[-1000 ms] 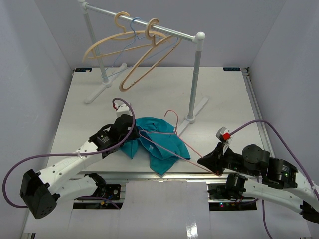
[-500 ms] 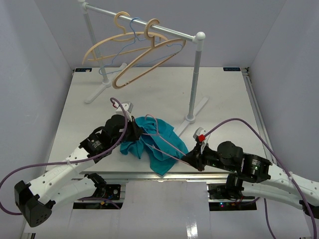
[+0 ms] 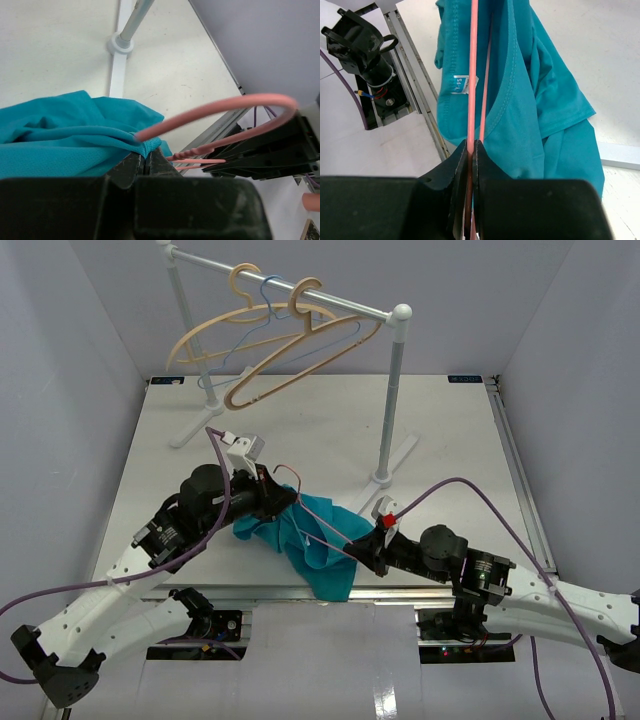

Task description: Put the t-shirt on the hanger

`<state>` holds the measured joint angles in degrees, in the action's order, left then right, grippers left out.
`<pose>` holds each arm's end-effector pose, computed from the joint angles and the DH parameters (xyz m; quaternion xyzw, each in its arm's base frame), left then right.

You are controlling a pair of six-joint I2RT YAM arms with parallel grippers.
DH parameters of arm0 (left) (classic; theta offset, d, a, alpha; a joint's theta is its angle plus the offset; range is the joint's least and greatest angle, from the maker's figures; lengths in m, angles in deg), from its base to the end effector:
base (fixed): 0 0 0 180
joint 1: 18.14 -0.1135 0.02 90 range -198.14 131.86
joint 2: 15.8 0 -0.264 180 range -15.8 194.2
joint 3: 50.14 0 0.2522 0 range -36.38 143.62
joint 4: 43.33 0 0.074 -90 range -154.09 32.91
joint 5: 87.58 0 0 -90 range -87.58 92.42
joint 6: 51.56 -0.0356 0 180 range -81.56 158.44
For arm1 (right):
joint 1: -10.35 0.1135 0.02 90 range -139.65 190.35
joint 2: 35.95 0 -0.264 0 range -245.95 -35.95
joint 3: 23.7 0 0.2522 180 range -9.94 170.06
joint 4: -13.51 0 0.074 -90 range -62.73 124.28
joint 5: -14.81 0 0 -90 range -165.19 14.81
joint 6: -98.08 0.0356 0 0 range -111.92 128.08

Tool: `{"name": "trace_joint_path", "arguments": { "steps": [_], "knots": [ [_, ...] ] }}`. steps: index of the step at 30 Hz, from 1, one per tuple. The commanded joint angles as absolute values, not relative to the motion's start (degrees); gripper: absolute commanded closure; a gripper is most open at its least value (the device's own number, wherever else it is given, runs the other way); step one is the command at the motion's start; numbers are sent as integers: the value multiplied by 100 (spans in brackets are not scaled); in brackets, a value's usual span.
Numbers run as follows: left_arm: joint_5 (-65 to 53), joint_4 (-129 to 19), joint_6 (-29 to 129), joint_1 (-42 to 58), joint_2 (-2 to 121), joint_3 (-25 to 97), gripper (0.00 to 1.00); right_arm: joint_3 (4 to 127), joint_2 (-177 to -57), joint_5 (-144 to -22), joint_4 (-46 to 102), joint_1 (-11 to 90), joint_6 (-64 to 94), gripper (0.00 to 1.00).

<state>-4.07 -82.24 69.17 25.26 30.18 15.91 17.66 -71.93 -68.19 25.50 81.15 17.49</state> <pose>0.1258 -0.1245 0.3546 0.1223 0.8034 -0.3869 0.4358 0.0587 0.1554 0.2797 -0.3455 0.6616 0.3928 0.5372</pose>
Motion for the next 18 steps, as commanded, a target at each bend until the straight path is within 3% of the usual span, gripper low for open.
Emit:
{"name": "trace_joint_path", "arguments": {
  "steps": [1,4,12,18],
  "knots": [
    [-1349,-8228,6876,2554,2837,1875,100,1505,-7231,-6388,730,8136,1807,92],
    [-1395,-8453,6806,2554,2854,1932,95,1270,-7288,-6293,264,8135,1879,92],
    [-1569,-9033,6297,2554,2906,2035,57,376,-7304,-6235,-1529,8127,1893,92],
    [-1603,-9625,6049,2562,3076,2346,44,-177,-7330,-6312,-2774,8127,1827,92]
  ]
}}
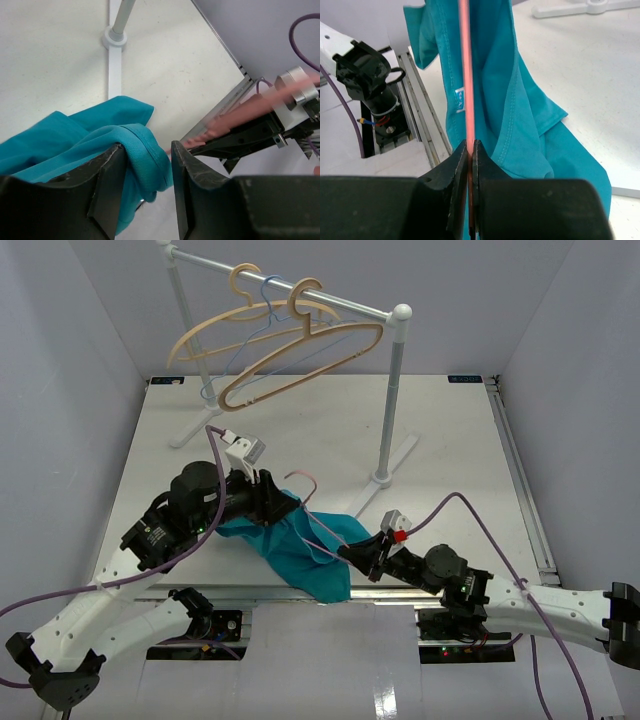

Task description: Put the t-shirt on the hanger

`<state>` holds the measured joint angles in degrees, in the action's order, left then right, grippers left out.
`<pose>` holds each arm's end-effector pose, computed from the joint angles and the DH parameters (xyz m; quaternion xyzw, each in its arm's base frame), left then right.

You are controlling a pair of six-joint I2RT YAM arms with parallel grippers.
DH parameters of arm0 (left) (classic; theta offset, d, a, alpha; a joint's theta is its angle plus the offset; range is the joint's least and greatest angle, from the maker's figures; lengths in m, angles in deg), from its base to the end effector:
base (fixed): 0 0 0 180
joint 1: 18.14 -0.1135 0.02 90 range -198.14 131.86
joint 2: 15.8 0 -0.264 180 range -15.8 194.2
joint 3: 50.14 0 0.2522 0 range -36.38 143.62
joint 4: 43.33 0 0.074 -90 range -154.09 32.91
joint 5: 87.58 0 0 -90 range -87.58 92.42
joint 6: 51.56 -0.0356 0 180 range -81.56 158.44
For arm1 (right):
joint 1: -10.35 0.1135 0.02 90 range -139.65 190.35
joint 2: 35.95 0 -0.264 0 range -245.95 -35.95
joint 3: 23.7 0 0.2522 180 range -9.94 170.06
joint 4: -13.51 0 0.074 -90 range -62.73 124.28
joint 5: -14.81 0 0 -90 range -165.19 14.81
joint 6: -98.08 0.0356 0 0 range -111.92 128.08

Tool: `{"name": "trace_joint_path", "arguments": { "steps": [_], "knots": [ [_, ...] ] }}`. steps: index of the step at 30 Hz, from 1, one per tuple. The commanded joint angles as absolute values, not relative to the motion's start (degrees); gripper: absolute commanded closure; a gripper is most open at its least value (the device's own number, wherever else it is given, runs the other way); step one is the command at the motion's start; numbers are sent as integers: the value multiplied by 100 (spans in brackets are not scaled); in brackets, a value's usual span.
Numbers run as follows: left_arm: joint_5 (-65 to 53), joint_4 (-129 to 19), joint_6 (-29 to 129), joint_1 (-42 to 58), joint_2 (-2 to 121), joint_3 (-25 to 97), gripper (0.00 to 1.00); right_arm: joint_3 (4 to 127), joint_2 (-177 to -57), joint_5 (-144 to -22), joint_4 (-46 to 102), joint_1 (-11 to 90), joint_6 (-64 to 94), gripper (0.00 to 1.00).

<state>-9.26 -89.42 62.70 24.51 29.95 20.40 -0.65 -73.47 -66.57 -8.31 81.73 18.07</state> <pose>0.1173 -0.1179 0.3688 0.1879 0.8016 -0.3795 0.4220 0.0571 0.1529 0.2252 -0.2876 0.5950 0.4505 0.6002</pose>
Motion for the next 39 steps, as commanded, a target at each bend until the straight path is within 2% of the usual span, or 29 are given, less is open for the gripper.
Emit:
{"name": "trace_joint_path", "arguments": {
  "steps": [1,7,15,19,25,32,39],
  "knots": [
    [-1598,-9716,6011,2562,3097,2424,42,-273,-7314,-6307,-2955,8127,1821,92],
    [-1426,-10363,5628,2554,3332,3016,31,-537,-7151,-6209,-3274,8134,1742,92],
    [-651,-10577,4363,2559,3191,3536,32,-721,-6575,-6326,-2989,8127,1666,92],
    [-932,-10035,3278,2554,2782,3517,38,-704,-6294,-6630,-2565,8127,1669,92],
    [-1399,-9787,1939,2560,2734,3743,36,-742,-6235,-7051,-2396,8127,1710,92],
    [-2207,-10235,1176,2554,3090,3936,35,-748,-6193,-7307,-2242,8135,1747,92],
    [-2866,-10685,775,2554,3044,3564,36,-775,-5912,-7353,-1941,8127,1709,92]
  ]
}}
